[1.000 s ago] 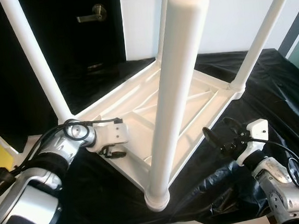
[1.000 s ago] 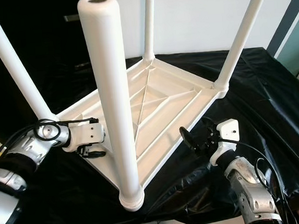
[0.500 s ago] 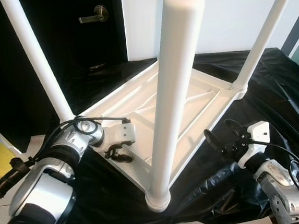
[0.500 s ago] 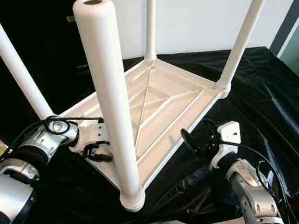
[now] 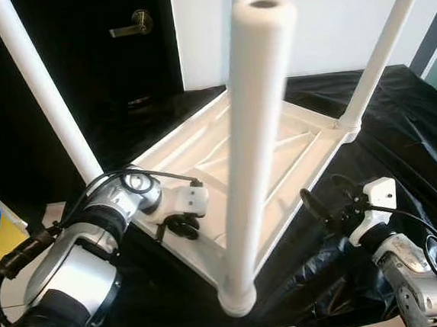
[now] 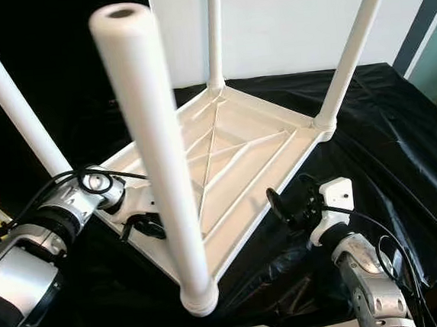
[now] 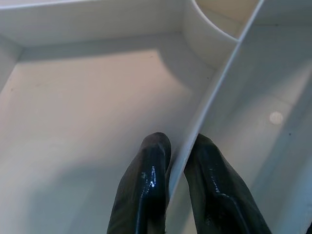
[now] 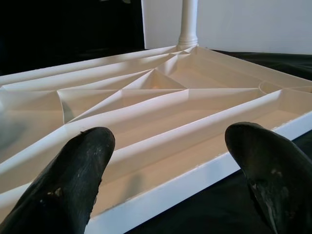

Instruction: Building children table

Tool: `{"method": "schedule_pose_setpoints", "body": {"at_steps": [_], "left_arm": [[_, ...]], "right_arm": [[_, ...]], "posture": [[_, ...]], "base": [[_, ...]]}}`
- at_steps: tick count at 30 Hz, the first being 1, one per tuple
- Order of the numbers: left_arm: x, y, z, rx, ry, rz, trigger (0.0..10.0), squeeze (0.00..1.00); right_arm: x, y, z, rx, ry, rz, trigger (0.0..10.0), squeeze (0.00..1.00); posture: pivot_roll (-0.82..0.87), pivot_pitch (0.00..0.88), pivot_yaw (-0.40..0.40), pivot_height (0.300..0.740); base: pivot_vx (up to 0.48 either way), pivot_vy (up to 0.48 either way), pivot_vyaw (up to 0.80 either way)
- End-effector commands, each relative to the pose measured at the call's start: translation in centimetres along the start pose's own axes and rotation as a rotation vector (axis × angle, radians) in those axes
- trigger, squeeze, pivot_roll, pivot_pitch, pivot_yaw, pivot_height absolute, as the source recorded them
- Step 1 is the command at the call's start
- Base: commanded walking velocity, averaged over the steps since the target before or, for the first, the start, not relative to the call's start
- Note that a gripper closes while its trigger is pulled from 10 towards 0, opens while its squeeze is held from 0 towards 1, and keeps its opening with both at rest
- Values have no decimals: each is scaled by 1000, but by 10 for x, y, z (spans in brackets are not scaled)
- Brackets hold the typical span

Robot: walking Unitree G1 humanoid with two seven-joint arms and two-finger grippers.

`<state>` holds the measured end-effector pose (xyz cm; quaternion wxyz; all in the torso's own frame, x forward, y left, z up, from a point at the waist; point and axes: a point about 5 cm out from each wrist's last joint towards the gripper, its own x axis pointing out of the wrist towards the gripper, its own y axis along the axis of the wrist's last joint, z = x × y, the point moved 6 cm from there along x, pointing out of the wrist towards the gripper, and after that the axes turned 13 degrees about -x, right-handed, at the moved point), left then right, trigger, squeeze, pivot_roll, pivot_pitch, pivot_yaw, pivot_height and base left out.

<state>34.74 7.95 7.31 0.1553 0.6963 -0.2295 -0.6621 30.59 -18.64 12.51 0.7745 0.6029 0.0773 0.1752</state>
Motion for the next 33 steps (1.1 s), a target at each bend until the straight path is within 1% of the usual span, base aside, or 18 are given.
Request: {"method": "schedule_pose_setpoints", "body": {"at_steps": [1,2,3,5,7,8,9,10,13,14,17,19,22,27,28,30,31,33], "left_arm": [[12,-8,1,-112,44,46,0,0],[12,-8,1,-112,44,46,0,0],[13,-2,-5,-151,88,93,0,0],[13,-2,-5,-151,88,93,0,0],[10,6,-20,-231,194,171,0,0],[10,6,-20,-231,194,171,0,0],[8,9,-26,-257,237,199,0,0],[8,9,-26,-257,237,199,0,0],[7,18,-37,-319,323,275,0,0],[7,18,-37,-319,323,275,0,0],[8,23,-43,-349,383,314,0,0],[8,24,-44,-352,393,317,0,0],[7,23,-49,-363,443,319,0,0],[-12,15,-73,-518,666,375,0,0],[-12,15,-73,-518,666,375,0,0],[-23,11,-82,-573,747,408,0,0],[-23,11,-82,-573,747,408,0,0],[-32,8,-86,-626,797,448,0,0]], "right_arm": [[-3,0,3,-9,-12,-8,10000,0],[-3,0,3,-9,-12,-8,10000,0],[-4,0,4,-9,-18,-9,10000,0],[-4,0,4,-9,-18,-9,10000,0],[-5,0,4,-7,-28,-10,10000,0],[-5,0,4,-7,-28,-10,10000,0],[-5,0,3,-6,-30,-10,10000,0],[-5,0,3,-6,-30,-10,10000,0],[-5,-1,3,-6,-42,-12,10000,0],[-5,-1,3,-6,-42,-12,10000,0],[-3,0,8,-10,-69,-9,10000,0],[-3,0,9,-11,-73,-8,10000,0],[-2,0,15,-21,-102,-8,10000,0],[-1,-1,30,-46,-214,-21,10000,0],[-1,-1,30,-46,-214,-21,10000,0],[0,-1,30,-43,-224,-19,10000,0],[0,-1,30,-43,-224,-19,10000,0],[0,0,27,-36,-225,-16,10000,0]], "posture": [[-13,44,6,740],[-13,44,6,740],[-14,44,8,740],[-14,44,8,740],[-15,44,10,740],[-15,44,10,740],[-15,44,10,740],[-15,44,10,740],[-13,43,6,740],[-13,43,6,740],[-11,43,6,740],[-11,42,4,740],[-10,41,3,740],[-11,38,11,740],[-11,38,11,740],[-17,37,14,740],[-17,37,14,740],[-21,33,14,740]], "base": [[0,0,0],[0,0,0],[0,0,0],[0,0,0],[0,0,0],[0,0,0],[0,0,0],[0,0,0],[0,0,0],[0,0,0],[0,0,0],[0,0,0],[0,0,0],[0,0,0],[0,0,0],[0,0,0],[0,0,0],[0,0,0]]}}
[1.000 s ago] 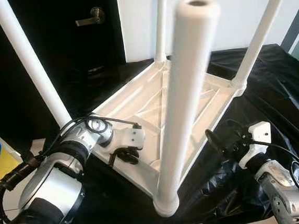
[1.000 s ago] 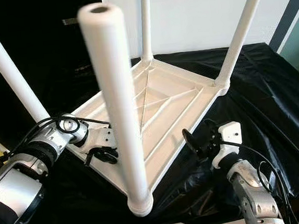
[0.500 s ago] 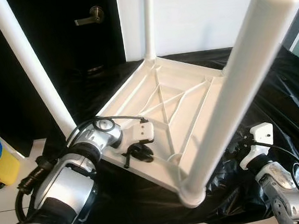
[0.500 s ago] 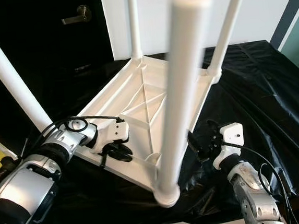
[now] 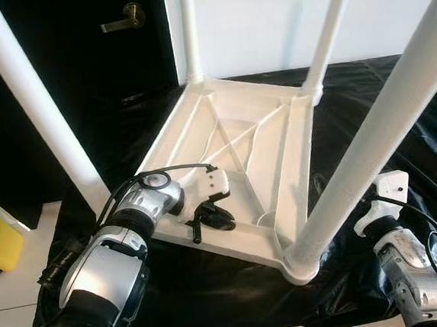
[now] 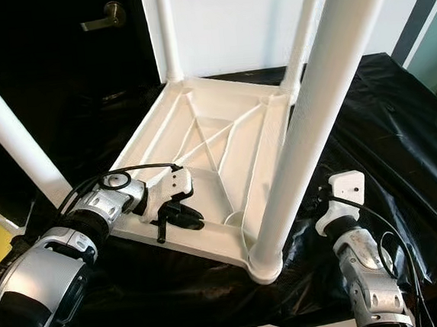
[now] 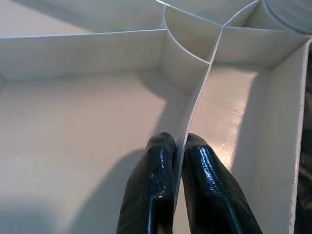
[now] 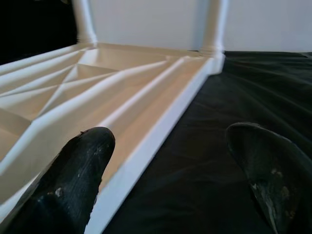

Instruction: Building children table

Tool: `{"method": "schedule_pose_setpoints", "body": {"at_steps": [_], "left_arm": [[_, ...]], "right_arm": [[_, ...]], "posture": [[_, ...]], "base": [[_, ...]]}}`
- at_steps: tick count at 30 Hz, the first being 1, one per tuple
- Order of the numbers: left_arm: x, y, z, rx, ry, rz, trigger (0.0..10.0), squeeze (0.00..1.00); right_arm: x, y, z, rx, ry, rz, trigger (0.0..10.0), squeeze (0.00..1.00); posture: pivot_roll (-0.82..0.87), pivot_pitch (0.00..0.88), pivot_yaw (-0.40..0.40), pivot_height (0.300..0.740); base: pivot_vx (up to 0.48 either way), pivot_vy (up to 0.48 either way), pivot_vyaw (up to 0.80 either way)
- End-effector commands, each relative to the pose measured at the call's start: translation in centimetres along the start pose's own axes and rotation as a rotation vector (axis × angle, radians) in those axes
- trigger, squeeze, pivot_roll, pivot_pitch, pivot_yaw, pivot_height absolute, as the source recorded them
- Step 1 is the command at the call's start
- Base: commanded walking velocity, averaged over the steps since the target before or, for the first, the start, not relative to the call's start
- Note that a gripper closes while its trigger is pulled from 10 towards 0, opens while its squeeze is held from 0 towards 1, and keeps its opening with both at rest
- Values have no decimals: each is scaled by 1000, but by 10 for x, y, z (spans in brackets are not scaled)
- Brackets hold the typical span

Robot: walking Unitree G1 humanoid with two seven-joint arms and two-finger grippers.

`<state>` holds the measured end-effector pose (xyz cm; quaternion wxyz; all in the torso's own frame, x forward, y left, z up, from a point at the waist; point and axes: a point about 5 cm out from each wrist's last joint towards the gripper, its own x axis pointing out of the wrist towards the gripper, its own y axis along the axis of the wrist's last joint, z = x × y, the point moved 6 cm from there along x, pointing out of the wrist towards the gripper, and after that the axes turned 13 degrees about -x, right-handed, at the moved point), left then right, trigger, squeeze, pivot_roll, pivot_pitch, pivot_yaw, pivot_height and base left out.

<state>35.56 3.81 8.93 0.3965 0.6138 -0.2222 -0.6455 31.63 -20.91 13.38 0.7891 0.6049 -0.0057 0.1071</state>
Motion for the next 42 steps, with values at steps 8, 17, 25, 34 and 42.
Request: {"method": "schedule_pose_setpoints", "body": {"at_steps": [8,17,25,34,42], "left_arm": [[-32,18,-70,-172,721,312,0,0],[-4,51,-52,-161,645,401,10000,322],[6,56,-35,-90,524,394,10000,1000],[-26,67,-19,-15,450,540,10000,0],[-106,43,-21,-55,660,687,10000,0]], "right_arm": [[-1,-3,4,-11,-18,-5,10000,0],[2,-3,19,-34,-88,-5,10000,0],[-7,-7,20,-47,-133,-26,10000,0],[-17,-14,33,-60,-251,-59,10000,0],[-38,-15,38,-48,-298,-61,10000,0]], "posture": [[-13,25,9,740],[-20,20,7,740],[-32,19,14,740],[-44,29,14,740],[-32,54,6,740]], "base": [[0,0,0],[0,0,0],[0,0,0],[0,0,0],[0,0,0]]}}
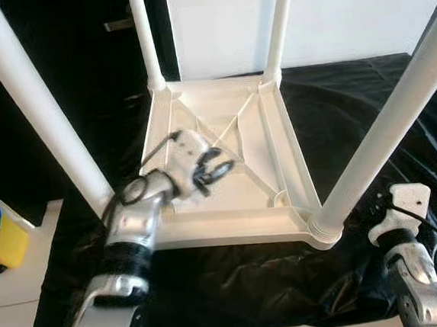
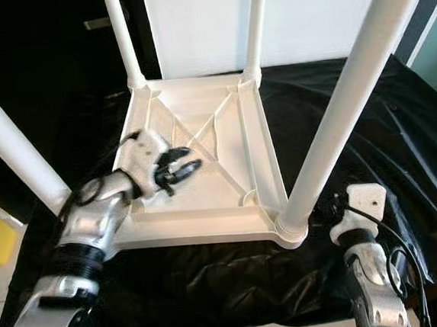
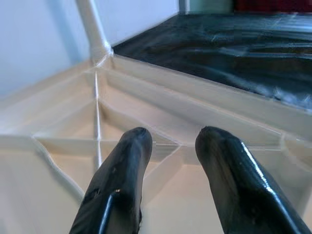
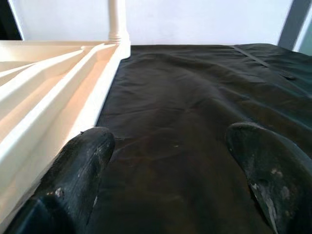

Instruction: Building children table

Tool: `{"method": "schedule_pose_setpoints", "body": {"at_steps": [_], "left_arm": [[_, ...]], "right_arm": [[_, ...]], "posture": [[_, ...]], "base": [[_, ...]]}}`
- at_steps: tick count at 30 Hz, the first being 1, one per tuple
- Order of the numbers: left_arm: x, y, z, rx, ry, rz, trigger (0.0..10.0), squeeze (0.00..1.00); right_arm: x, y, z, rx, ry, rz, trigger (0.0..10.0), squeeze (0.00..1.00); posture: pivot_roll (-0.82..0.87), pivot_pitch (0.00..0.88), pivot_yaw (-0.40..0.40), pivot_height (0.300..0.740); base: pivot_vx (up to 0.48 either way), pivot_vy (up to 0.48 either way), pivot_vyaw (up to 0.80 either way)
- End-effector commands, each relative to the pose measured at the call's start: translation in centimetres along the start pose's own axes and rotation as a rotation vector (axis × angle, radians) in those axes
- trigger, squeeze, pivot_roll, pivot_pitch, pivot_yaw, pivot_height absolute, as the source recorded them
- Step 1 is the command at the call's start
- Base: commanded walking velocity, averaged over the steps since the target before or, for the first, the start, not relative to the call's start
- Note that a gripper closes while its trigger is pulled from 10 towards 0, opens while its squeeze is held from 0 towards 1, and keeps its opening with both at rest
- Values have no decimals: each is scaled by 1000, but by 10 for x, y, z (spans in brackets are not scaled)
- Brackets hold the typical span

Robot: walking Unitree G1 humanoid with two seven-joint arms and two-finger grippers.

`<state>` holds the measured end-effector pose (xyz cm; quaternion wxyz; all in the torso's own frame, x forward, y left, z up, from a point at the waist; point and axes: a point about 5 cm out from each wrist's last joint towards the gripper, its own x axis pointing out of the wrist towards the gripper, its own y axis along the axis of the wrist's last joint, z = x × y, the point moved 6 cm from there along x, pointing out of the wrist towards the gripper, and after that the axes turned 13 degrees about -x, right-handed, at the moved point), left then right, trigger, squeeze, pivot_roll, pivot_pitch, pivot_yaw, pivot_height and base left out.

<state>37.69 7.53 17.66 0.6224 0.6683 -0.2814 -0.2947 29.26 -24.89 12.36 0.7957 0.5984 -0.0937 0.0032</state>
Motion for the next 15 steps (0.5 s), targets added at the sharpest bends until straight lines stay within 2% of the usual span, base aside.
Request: {"method": "schedule_pose_setpoints", "body": {"at_steps": [1,2,4,5,6,7,9,10,11,12,13,15], "left_arm": [[-17,6,-19,-33,101,38,10000,0],[-17,6,-19,-33,101,38,10000,0],[-45,10,-35,-65,194,74,10000,0],[-45,10,-35,-65,194,74,10000,0],[-56,8,-37,-66,214,68,10000,0],[-56,8,-37,-66,214,68,10000,0],[-75,5,-39,-85,242,74,10000,0],[-75,5,-39,-85,242,74,10000,0],[-82,5,-38,-115,255,81,10000,0],[-93,10,-34,-140,263,118,10000,0],[-93,10,-34,-140,263,118,10000,0],[-99,11,-30,-177,262,128,10000,0]], "right_arm": [[-5,-1,8,-9,-35,-1,10000,0],[-5,-1,8,-9,-35,-1,10000,0],[-13,-4,12,-17,-65,-14,10000,0],[-13,-4,12,-17,-65,-14,10000,0],[-16,-5,12,-17,-75,-18,10000,0],[-16,-5,12,-17,-75,-18,10000,0],[-22,-6,13,-18,-104,-22,10000,0],[-22,-6,13,-18,-104,-22,10000,0],[-24,-4,10,-11,-98,-12,10000,0],[-30,1,-1,18,-44,7,10000,0],[-30,1,-1,18,-44,7,10000,0],[-37,5,-16,32,45,25,10000,0]], "posture": [[-32,54,6,740],[-32,54,6,740],[-28,58,10,740],[-28,58,10,740],[-28,58,11,740],[-28,58,11,740],[-23,60,19,740],[-23,60,19,740],[-24,61,23,740],[-24,64,27,740],[-24,64,27,740],[-24,67,32,740]], "base": [[0,0,0],[0,0,0],[0,0,0],[0,0,0],[0,0,0],[0,0,0],[0,0,0],[0,0,0],[0,0,0],[0,0,0],[0,0,0],[0,0,0]]}}
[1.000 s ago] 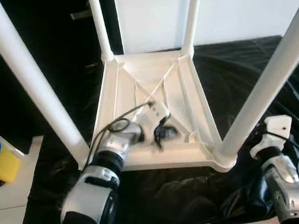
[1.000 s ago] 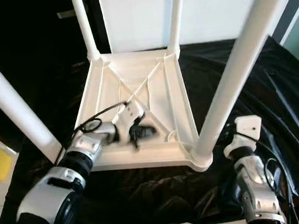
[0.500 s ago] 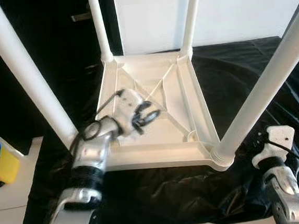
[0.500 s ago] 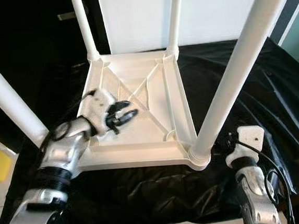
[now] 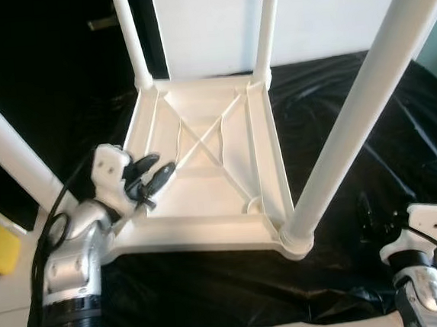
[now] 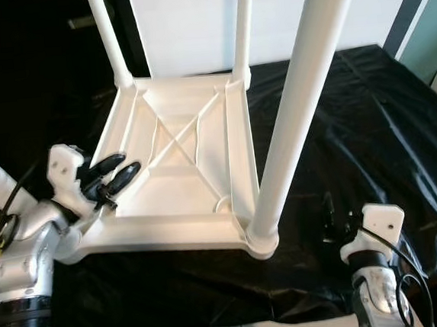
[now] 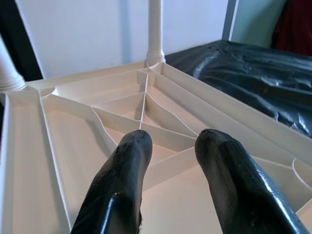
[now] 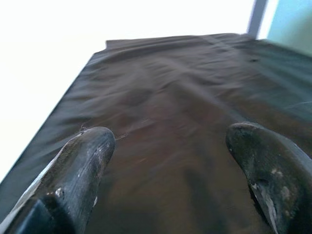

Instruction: Building children table

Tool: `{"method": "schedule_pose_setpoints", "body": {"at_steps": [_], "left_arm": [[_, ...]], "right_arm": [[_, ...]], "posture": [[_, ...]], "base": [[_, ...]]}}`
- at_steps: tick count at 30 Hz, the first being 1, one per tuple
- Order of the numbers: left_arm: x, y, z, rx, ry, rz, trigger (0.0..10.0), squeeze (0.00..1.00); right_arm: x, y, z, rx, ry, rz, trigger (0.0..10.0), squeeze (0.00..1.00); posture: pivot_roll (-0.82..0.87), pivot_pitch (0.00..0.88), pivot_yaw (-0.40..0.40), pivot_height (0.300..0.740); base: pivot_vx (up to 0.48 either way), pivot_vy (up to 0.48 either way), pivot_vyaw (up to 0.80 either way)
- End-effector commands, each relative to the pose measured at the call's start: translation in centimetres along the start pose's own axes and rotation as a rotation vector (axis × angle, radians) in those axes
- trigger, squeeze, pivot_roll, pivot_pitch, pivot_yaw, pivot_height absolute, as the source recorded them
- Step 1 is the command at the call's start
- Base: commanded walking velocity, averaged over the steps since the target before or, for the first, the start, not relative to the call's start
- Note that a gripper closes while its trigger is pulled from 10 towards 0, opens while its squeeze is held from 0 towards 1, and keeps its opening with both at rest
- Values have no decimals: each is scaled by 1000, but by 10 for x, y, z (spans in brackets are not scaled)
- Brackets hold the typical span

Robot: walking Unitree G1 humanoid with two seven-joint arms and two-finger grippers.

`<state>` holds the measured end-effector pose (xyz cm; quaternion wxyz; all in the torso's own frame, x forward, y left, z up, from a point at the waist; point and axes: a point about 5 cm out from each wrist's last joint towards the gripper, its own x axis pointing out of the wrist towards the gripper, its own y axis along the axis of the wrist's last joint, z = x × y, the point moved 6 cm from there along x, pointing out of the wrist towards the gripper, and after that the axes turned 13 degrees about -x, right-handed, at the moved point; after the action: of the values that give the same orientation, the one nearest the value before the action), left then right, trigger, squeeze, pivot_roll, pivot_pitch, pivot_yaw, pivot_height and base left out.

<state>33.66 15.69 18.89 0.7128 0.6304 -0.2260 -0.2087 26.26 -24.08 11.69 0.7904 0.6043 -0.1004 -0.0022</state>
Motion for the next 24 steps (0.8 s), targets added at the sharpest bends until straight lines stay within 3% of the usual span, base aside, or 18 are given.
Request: {"method": "schedule_pose_setpoints", "body": {"at_steps": [1,9,13,24], "left_arm": [[-9,6,-7,-24,49,21,10000,0],[-29,-5,8,-81,6,-52,10000,0],[-43,-15,18,-136,-37,-115,10000,0],[-59,-24,9,-147,6,-182,10000,0]], "right_arm": [[-6,6,-11,18,63,26,10000,0],[-28,10,-31,48,274,23,10000,0],[-43,15,-38,31,481,9,9922,0],[-54,25,-55,29,747,2,10000,0]], "posture": [[-24,67,32,740],[-23,72,35,740],[-20,74,34,740],[-10,58,28,740]], "base": [[0,0,0],[0,0,0],[0,0,0],[0,0,0]]}}
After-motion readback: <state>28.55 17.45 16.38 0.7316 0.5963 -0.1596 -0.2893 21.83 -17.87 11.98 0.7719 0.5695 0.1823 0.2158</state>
